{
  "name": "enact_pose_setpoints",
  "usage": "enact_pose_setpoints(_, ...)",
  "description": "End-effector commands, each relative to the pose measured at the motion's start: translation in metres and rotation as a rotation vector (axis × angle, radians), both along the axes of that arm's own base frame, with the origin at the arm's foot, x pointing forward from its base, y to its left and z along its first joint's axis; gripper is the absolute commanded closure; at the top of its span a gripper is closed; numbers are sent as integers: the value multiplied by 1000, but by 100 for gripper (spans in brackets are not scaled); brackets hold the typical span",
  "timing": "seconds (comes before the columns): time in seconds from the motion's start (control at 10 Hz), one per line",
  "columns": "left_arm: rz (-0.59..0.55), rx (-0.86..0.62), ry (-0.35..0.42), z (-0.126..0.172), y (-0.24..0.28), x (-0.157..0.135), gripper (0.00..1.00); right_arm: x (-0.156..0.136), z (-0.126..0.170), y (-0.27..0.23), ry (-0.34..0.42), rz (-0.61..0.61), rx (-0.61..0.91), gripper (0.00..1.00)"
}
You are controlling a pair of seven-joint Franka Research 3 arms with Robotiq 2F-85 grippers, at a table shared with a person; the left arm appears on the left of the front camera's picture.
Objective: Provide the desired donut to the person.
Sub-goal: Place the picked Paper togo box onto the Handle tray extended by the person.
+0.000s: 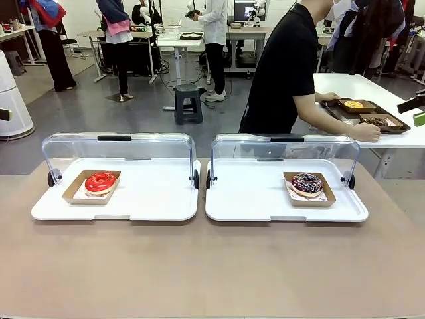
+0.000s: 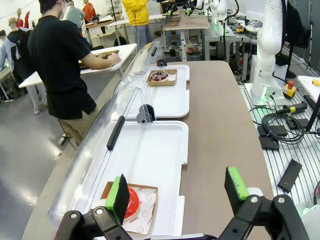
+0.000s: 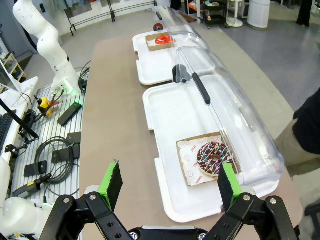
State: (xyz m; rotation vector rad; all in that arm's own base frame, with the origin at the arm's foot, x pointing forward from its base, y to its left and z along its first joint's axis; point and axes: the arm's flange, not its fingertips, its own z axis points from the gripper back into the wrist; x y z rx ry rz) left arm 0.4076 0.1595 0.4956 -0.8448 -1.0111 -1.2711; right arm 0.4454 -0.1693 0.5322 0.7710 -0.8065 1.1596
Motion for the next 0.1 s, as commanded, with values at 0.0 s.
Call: enact_pose_setpoints(0.0,-1,-6,-5,0,1,0,0,0,-1,1,1,-6,-2,0)
